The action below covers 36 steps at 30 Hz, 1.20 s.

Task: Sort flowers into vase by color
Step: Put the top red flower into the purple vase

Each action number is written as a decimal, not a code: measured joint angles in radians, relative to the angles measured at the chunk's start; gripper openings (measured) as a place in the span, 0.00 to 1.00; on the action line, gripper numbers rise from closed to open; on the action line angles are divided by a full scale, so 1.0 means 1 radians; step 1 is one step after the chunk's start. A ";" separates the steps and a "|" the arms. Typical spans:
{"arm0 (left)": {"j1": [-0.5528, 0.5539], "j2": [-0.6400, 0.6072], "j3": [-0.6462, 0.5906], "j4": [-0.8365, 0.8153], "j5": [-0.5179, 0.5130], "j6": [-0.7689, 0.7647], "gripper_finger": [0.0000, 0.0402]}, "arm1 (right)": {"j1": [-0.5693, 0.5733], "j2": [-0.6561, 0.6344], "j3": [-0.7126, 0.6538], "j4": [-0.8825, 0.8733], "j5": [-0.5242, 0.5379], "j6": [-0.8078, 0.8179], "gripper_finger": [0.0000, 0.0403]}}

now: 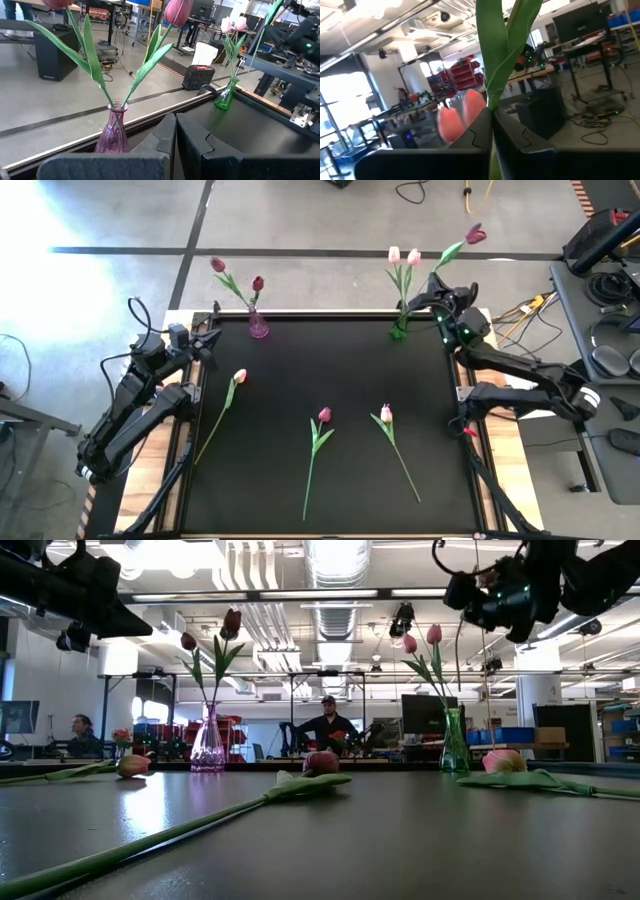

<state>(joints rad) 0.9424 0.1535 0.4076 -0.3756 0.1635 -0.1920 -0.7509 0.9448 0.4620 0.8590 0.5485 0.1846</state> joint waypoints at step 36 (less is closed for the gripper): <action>0.000 0.001 0.000 -0.031 -0.068 -0.001 0.00 | -0.081 0.328 0.005 0.185 -0.080 -0.073 0.02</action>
<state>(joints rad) 0.9424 0.1547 0.4072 -0.4068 0.0952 -0.1928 -0.8318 1.2731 0.4667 1.0445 0.4682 0.1116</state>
